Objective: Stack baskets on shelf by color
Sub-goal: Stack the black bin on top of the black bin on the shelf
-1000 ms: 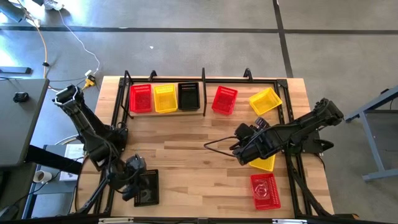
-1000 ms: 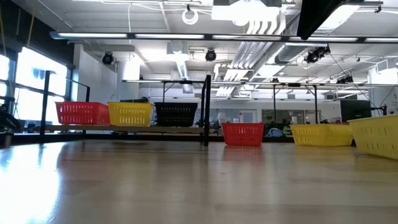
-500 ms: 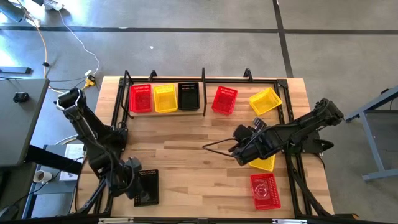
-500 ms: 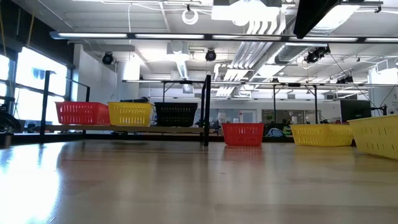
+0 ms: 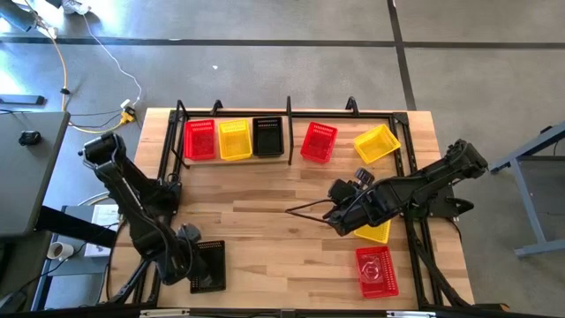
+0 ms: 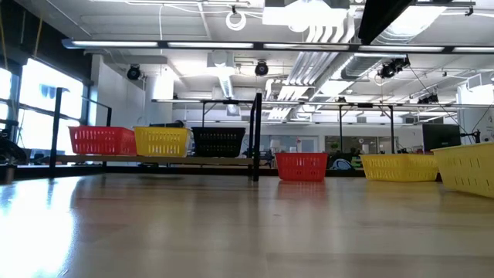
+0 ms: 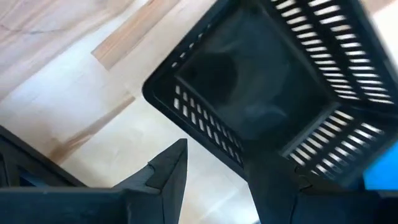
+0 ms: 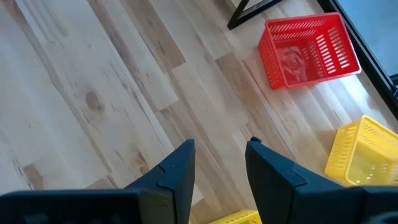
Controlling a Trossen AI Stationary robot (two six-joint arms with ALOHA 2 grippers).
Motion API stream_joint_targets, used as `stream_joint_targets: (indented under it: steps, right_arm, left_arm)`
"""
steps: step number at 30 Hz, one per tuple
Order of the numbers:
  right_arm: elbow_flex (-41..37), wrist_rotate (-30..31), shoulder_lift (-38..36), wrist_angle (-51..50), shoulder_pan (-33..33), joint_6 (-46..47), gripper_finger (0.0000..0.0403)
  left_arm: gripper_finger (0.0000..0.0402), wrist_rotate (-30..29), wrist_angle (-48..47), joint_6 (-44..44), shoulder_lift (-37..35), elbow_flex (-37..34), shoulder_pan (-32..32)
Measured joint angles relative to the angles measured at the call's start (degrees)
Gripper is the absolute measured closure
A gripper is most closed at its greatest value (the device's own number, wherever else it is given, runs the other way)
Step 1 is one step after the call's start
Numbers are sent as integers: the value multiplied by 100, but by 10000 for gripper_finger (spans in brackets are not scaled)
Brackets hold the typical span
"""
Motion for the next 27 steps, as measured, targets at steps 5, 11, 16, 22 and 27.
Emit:
stream_joint_targets:
  steps: [5, 11, 16, 22, 27]
  right_arm:
    - [0, 0, 0, 0, 0, 0, 274]
    - [0, 0, 0, 1, 0, 0, 274]
    - [0, -2, 0, 118, 0, -35, 274]
    - [0, -65, 86, 857, 43, -693, 274]
    - [0, -221, 251, 1694, 143, -1383, 274]
  left_arm:
    - [257, 2, -19, -39, 368, 0, 22]
    - [270, 22, -13, 5, 579, 0, 55]
    - [323, -173, -5, -47, 561, 0, 55]
    - [394, -540, 11, -65, 560, 0, 134]
    - [388, -864, 36, 133, 494, 14, 415]
